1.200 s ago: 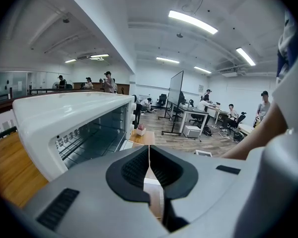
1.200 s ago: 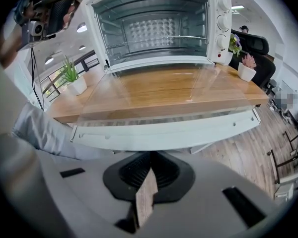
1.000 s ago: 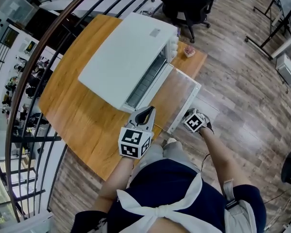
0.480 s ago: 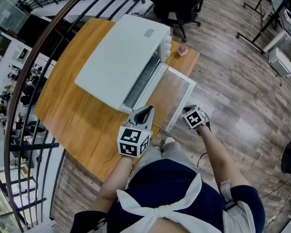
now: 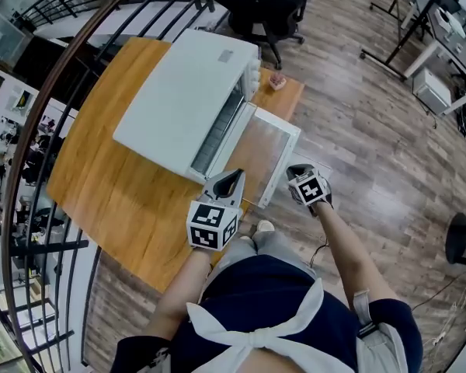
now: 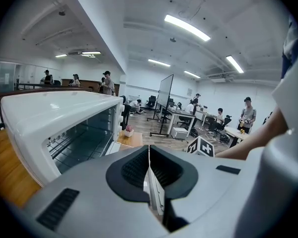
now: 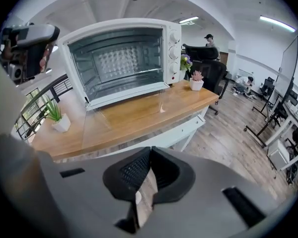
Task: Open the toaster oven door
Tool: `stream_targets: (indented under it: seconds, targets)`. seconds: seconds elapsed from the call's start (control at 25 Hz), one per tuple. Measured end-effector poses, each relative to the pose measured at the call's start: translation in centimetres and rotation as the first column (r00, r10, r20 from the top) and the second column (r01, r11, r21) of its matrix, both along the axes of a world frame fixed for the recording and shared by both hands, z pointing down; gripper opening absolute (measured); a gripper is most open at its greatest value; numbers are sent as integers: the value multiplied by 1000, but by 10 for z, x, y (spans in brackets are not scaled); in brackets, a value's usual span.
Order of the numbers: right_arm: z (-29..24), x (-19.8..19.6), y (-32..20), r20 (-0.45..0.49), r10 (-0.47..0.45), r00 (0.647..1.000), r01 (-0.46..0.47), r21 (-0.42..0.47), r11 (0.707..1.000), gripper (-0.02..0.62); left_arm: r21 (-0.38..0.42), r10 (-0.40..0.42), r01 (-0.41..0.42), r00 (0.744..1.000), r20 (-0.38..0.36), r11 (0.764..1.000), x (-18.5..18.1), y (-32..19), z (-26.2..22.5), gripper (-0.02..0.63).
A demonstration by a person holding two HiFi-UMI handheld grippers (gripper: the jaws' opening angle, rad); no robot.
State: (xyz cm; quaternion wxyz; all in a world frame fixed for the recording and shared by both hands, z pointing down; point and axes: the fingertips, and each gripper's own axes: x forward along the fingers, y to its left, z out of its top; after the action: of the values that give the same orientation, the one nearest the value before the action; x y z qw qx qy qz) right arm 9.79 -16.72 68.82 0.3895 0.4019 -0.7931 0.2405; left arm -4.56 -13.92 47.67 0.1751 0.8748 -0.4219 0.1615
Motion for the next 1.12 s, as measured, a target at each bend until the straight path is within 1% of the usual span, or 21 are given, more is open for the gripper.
stream_targets:
  seconds: [0.2,0.36,0.64,0.88,1.12]
  targets:
    - [-28,-11,3,87,52,995,-57,60,997,8,5,7,-7,1000,-8,1000,-2,4,-3,25]
    - [-57,-19,7,138,48,989,-65,124,990,8,10,13,-13,1000,-15,1000,-2,7,-6,25]
    - [-110,-34,13,247,64,967,-113,190,975,6,24,32,-32,999,-31,999,3,12,-14,25]
    - [-145,-47,26,292,56,955,-130,239,962,5,40,51,-49,997,-52,998,9,18,-22,25]
    - [-177,-57,37,344,44,938,-148,282,948,5,62,55,-51,997,-56,997,14,24,-27,25]
